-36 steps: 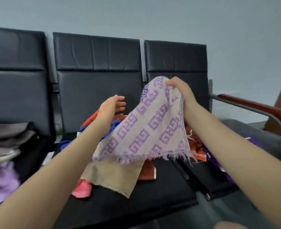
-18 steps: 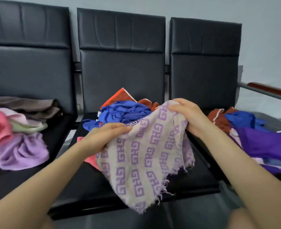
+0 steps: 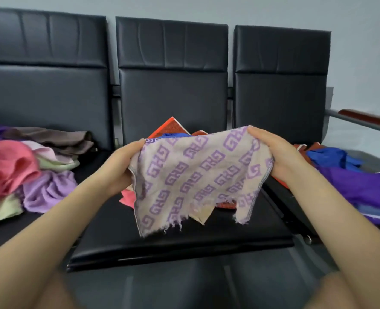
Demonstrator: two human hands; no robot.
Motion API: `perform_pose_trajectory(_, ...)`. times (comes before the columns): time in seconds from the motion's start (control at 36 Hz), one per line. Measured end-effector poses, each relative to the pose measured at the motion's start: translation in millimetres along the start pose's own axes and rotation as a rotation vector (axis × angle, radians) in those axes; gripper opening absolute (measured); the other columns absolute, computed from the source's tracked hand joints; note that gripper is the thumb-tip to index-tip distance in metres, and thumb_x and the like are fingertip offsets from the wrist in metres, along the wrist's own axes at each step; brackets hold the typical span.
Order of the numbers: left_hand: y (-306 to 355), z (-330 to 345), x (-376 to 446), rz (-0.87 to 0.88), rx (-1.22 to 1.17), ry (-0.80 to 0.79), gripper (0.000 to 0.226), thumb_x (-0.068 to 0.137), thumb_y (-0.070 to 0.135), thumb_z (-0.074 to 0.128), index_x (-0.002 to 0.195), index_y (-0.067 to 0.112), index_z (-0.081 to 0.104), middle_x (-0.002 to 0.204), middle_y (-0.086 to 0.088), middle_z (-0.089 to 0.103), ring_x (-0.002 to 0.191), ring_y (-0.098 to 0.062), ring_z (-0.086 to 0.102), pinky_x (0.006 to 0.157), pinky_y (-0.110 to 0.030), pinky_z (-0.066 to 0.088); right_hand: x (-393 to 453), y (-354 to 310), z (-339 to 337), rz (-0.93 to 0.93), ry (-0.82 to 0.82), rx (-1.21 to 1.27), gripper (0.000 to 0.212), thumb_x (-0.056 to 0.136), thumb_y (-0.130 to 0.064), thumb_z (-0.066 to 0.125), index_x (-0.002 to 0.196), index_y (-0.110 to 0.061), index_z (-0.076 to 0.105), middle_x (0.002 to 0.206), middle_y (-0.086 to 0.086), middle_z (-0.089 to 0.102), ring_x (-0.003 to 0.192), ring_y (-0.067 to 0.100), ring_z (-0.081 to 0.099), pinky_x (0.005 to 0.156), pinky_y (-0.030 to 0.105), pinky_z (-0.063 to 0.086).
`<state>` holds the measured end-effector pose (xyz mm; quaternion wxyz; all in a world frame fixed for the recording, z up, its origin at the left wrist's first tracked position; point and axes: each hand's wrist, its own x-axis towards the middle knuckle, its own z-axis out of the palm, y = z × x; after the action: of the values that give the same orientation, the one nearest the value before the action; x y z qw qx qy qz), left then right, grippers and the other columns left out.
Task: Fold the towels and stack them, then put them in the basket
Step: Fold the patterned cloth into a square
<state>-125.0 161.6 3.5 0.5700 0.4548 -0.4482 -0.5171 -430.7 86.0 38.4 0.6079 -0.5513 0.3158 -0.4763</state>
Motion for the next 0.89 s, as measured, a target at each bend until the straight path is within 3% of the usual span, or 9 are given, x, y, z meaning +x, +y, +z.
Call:
perform_pose_trajectory(0.14,17,-1,-6,-0.008,-0.119,0.049,0.036,0.097,0.037,0.049,0.112,0.004,0.053,0.125,-0.016,0.053,0.112,-0.026,0.061,0.098,-0.032,0.048,-12,-13,7,0.051,0.006,0.1,0.021,0.091,-0.028,0.06,0.088,-0.013,0.073,0.083,0.005,0.075,0.074,0.017,0.072,0.064,0.027,0.057)
perform_pose_trajectory(0.25,17,-5,-6,-0.05,-0.139,0.093,0.035,0.099,0.034,0.042,0.106,0.008,0.064,0.097,-0.009,0.072,0.088,-0.02,0.07,0.077,-0.031,0.054,-3,-3,7,0.085,-0.038,0.072,0.038,0.093,-0.021,0.057,0.061,-0.016,0.077,0.07,0.003,0.072,0.062,0.014,0.07,0.06,0.025,0.058)
perform_pose_trajectory(0.33,8,-10,4,-0.058,-0.071,0.152,0.036,0.097,0.031,0.048,0.114,0.003,0.064,0.108,-0.014,0.07,0.1,-0.027,0.066,0.089,-0.036,0.05,20,15,3,0.116,-0.055,-0.036,0.019,0.092,-0.013,0.056,0.081,-0.012,0.071,0.075,0.005,0.07,0.067,0.015,0.067,0.068,0.028,0.055)
perform_pose_trajectory(0.39,-8,-24,22,0.032,0.163,0.275,0.028,0.095,0.02,0.056,0.112,0.0,0.065,0.108,-0.018,0.068,0.098,-0.026,0.062,0.087,-0.034,0.049,39,32,-4,0.121,0.029,-0.173,0.011,0.089,-0.003,0.059,0.096,-0.007,0.067,0.078,0.006,0.068,0.067,0.014,0.065,0.062,0.023,0.053)
perform_pose_trajectory(0.47,-32,-39,36,0.108,0.7,0.35,0.011,0.091,0.015,0.064,0.08,0.014,0.064,0.074,-0.005,0.063,0.07,-0.015,0.055,0.064,-0.017,0.043,61,65,-17,0.217,0.138,-0.275,0.02,0.084,0.007,0.062,0.102,-0.003,0.064,0.085,0.012,0.064,0.061,0.012,0.064,0.057,0.021,0.052)
perform_pose_trajectory(0.56,-55,-54,51,0.065,0.877,0.355,0.018,0.09,0.018,0.066,0.073,0.019,0.061,0.064,0.001,0.057,0.062,-0.014,0.051,0.064,-0.028,0.041,74,96,-28,0.258,0.241,-0.355,0.025,0.079,0.014,0.064,0.083,-0.01,0.065,0.095,0.016,0.063,0.078,0.022,0.063,0.074,0.029,0.052)
perform_pose_trajectory(0.67,-69,-62,68,0.082,0.979,0.359,0.015,0.09,0.019,0.065,0.078,0.011,0.066,0.064,0.0,0.061,0.061,-0.01,0.054,0.06,-0.018,0.04,90,119,-40,0.247,0.295,-0.423,0.027,0.076,0.007,0.069,0.087,-0.017,0.068,0.109,0.015,0.067,0.101,0.03,0.065,0.096,0.043,0.052)
perform_pose_trajectory(0.75,-70,-62,78,0.158,0.917,0.399,0.014,0.09,0.018,0.064,0.081,0.008,0.067,0.07,-0.004,0.063,0.067,-0.019,0.057,0.071,-0.034,0.046,92,112,-37,0.121,0.324,-0.408,0.022,0.082,0.002,0.065,0.096,-0.016,0.067,0.097,0.008,0.068,0.087,0.021,0.066,0.08,0.035,0.054)
perform_pose_trajectory(0.89,-72,-57,85,0.175,0.788,0.421,0.005,0.091,0.018,0.062,0.087,0.018,0.065,0.076,0.003,0.064,0.068,-0.012,0.056,0.071,-0.029,0.044,98,110,-43,0.095,0.33,-0.301,0.022,0.086,-0.007,0.067,0.107,-0.013,0.063,0.096,0.007,0.067,0.089,0.022,0.065,0.069,0.029,0.049)
